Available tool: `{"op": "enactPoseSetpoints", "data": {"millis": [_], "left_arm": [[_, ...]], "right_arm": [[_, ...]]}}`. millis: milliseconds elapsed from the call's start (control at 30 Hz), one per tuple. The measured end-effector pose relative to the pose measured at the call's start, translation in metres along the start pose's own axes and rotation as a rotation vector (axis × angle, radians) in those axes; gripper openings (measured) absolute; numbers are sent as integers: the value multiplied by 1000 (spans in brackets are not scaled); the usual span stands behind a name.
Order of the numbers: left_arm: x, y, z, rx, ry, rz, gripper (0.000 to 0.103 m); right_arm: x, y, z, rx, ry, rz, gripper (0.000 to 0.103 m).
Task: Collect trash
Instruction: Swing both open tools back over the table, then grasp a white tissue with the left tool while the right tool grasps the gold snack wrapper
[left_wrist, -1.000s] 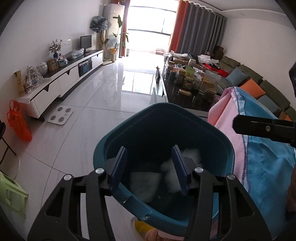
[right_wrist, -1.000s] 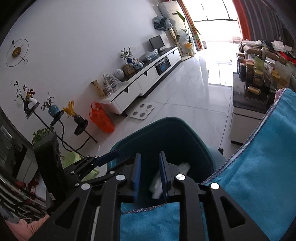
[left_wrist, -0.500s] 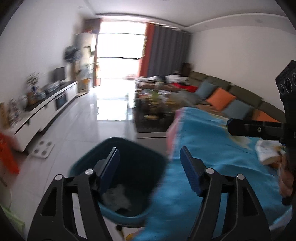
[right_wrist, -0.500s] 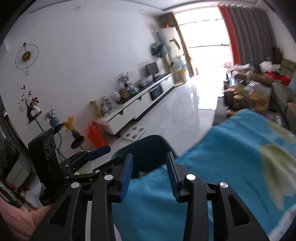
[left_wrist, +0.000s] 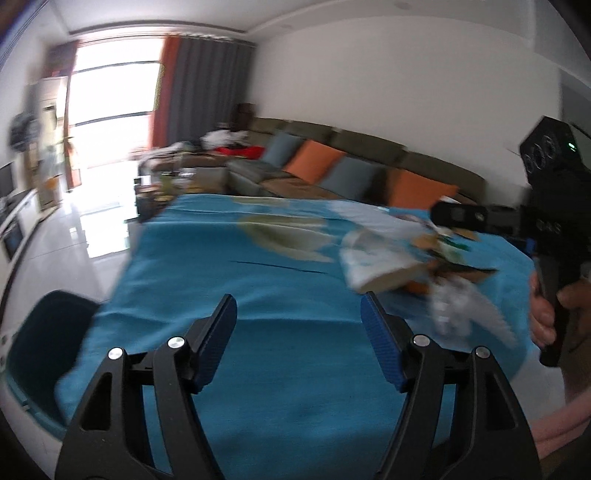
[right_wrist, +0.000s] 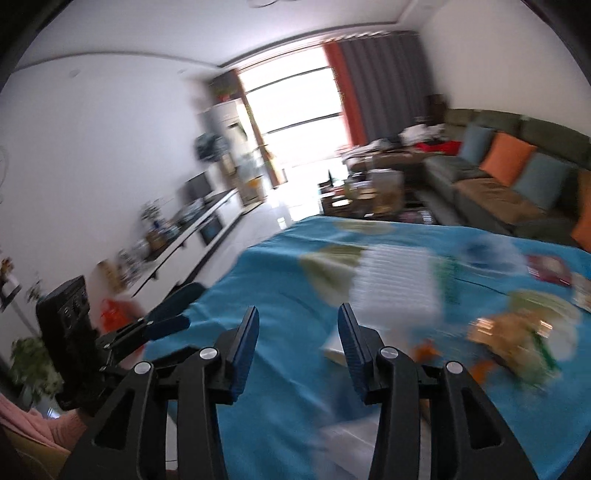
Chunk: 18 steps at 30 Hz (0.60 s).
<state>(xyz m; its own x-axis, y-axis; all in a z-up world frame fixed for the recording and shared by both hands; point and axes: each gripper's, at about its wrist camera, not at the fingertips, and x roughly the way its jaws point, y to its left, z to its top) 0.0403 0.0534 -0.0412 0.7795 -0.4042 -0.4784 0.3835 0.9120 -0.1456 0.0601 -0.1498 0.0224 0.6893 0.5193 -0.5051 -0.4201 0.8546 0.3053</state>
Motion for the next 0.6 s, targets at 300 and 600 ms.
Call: {"op": "enactPoseSetpoints", "data": {"millis": [300, 600], "left_arm": [[34, -84, -5, 111, 70, -207, 69], [70, -100, -10, 117, 186, -243, 61]], "right_arm": [[-43, -53, -36, 98, -22, -133, 47], [-44, -77, -76, 117, 63, -140, 57]]}}
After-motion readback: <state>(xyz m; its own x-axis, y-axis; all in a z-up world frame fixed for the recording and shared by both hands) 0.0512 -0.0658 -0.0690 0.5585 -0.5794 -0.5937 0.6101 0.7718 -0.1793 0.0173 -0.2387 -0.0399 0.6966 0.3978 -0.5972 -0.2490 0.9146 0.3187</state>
